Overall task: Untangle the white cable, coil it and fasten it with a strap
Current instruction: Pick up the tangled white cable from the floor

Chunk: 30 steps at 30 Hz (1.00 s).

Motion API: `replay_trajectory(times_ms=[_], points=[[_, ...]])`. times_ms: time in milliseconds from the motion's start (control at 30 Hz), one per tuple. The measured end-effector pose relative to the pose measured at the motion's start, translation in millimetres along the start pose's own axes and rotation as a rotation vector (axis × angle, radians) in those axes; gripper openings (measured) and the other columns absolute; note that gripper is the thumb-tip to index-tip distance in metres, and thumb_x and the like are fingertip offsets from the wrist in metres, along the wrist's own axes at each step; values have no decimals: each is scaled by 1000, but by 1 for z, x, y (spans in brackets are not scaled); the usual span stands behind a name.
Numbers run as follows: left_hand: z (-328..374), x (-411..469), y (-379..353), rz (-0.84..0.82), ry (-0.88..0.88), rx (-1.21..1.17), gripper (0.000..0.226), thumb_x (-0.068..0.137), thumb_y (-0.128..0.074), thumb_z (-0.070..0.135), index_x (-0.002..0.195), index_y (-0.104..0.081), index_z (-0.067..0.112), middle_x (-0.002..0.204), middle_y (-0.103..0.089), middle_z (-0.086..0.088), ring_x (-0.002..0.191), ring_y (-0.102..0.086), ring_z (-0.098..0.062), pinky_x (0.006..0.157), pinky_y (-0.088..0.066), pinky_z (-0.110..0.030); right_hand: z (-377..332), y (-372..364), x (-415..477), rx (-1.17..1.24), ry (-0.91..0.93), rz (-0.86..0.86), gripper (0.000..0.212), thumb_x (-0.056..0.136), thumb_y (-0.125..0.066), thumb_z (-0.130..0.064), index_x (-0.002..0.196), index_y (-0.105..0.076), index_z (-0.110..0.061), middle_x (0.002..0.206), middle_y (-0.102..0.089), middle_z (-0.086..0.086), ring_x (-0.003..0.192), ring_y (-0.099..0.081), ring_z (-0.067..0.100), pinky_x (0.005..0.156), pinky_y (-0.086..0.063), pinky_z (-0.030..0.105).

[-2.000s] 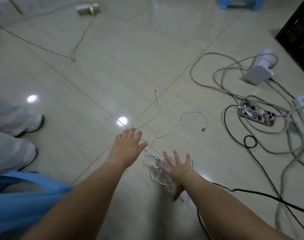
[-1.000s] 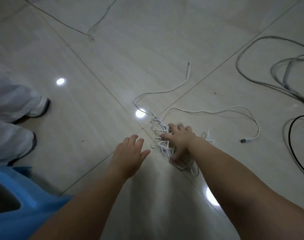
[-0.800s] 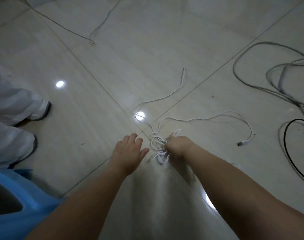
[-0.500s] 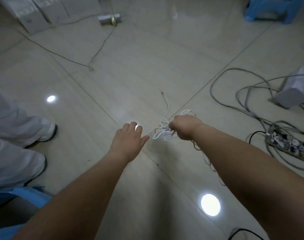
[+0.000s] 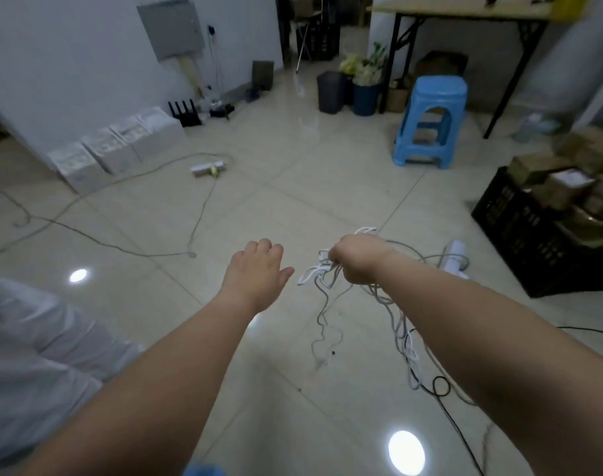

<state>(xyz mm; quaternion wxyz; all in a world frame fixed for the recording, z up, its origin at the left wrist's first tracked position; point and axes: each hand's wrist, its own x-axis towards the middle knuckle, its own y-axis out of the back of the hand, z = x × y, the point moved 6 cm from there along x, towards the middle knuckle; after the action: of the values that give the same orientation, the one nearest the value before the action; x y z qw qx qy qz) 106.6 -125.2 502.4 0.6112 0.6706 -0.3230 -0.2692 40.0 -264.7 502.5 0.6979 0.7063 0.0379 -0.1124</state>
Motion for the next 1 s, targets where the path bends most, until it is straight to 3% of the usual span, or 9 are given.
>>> replay_trajectory(times_ms=[233, 433, 700, 1000], points=[[13, -6, 250, 102, 1, -72, 48, 95, -43, 44, 129, -45, 11, 126, -52, -12, 118, -47, -31, 93, -40, -40, -5, 225, -111, -52, -85, 117, 23, 78, -47, -3, 91, -62, -14, 98, -64, 11, 93, -61, 34, 68, -41, 31], [10, -37, 363, 117, -52, -139, 43, 96, -42, 42, 128, -45, 13, 126, -53, -10, 116, -51, -31, 91, -43, -40, -25, 347, -172, -116, -191, 179, 21, 85, -46, -7, 94, -62, -18, 90, -63, 6, 87, -60, 27, 66, -42, 34], [-21, -23, 408, 175, -125, -91, 41, 96, -43, 37, 129, -44, 14, 128, -53, -9, 116, -51, -30, 91, -43, -40, -26, 403, -147, -201, -319, 225, 25, 86, -43, -4, 103, -59, -13, 106, -62, 11, 96, -60, 30, 69, -44, 38], [-26, -4, 340, 59, -177, -116, 42, 95, -47, 35, 128, -44, 9, 129, -52, -16, 117, -50, -36, 91, -43, -42, -40, 358, -132, -213, -291, 170, 18, 88, -41, -2, 94, -55, -12, 102, -61, 13, 87, -57, 31, 64, -37, 35]])
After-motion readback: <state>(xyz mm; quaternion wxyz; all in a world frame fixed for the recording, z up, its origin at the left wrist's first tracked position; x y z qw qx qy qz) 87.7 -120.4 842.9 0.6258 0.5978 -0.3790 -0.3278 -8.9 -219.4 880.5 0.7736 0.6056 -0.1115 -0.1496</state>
